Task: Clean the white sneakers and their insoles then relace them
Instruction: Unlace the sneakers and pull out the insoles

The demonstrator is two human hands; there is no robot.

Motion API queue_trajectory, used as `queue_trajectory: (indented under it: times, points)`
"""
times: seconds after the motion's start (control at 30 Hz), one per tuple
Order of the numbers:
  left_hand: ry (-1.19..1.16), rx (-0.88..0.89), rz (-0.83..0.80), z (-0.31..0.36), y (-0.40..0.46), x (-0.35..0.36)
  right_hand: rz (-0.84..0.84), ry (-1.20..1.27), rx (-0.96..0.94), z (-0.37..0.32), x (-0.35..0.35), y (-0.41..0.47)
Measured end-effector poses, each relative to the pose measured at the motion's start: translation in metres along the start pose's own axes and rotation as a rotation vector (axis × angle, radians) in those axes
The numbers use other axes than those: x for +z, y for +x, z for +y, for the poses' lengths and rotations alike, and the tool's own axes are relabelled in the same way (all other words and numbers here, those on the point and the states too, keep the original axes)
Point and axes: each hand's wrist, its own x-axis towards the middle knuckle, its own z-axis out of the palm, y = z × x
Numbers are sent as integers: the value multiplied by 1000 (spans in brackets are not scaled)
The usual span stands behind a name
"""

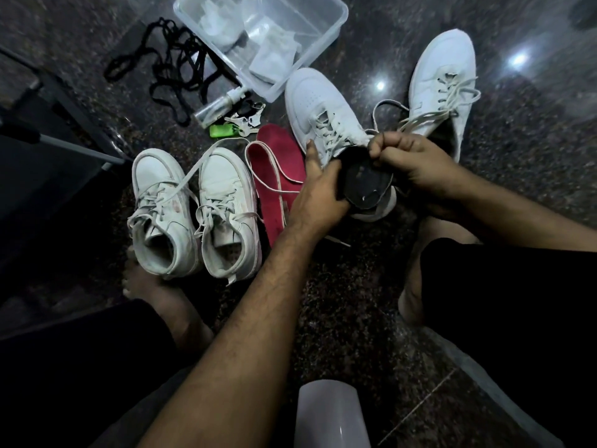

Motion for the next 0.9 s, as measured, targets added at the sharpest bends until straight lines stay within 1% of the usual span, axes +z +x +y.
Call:
queue_trajectory:
  times: [0.07, 0.13, 0.2, 0.27, 0.33, 0.4, 0.47, 0.53, 0.63, 0.7, 0.77, 0.83, 0.9]
  points:
    - [69, 27, 23, -2, 6, -2, -49, 10, 15, -2, 2, -3]
    - [166, 37, 58, 0, 12, -4, -47, 27, 27, -4, 1, -4]
    - [252, 1, 89, 3, 18, -7, -63, 78, 35, -8, -1, -8]
    - [293, -40, 115, 4, 24, -13, -137, 113, 37, -18, 0, -18]
    - [277, -71, 112, 2, 33, -19, -231, 149, 43, -29, -2, -29]
    - [210, -72, 113, 1, 40, -25, -267, 184, 66, -39, -8, -40]
    - [155, -49, 139, 1, 42, -28, -284, 167, 92, -45, -19, -49]
    - [123, -16, 196, -2, 41, -27, -382, 109, 146, -48, -28, -57]
    - [47, 63, 377, 0, 29, -23, -597, -109, 272, -43, -42, -65]
    - [101, 114, 463, 7, 18, -18, -760, -256, 340, -41, -47, -68]
    - [202, 206, 489, 7, 3, -11, -881, -361, 382, -39, -50, -68]
    - [257, 310, 482, 4, -7, -7, -896, -462, 343, -38, -53, -69]
    - [335, 398, 472, 5, -14, -11, -860, -534, 246, -39, -57, -71]
